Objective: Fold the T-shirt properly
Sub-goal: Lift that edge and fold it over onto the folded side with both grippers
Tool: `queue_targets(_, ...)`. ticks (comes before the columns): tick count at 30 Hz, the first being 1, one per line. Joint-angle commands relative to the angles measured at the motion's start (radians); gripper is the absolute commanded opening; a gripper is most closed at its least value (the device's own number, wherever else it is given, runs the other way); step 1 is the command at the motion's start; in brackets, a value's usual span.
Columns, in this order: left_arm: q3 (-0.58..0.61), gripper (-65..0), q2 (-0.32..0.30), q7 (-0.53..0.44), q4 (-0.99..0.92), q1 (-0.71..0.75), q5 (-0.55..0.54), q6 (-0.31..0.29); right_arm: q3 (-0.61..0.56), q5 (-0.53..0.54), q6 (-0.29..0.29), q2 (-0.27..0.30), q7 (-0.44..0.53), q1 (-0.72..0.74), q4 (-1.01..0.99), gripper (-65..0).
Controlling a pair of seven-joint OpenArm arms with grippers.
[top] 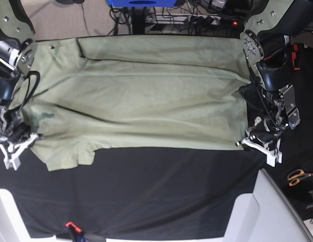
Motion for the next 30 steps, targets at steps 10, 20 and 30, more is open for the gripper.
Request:
queue_targets(10,0.001,-65.0,-0.013,-0.023,0.031,-0.026,-0.02,-0.004,-0.004,0.007,0.005,0.018,0.093,0.065,0.015,-64.8)
queue_targets(20,0.001,-65.0,-0.011,-0.023,0.081,-0.037,-0.02,-0.004,-0.004,0.007,0.005,0.016,0.15,0.093,0.008,-64.8)
queue_targets(30,0.001,-65.0,-0.01,-0.026,0.082,-0.036,-0.02,-0.004,-0.004,0.005,0.005,0.018,0.207,0.073,0.008,-64.8)
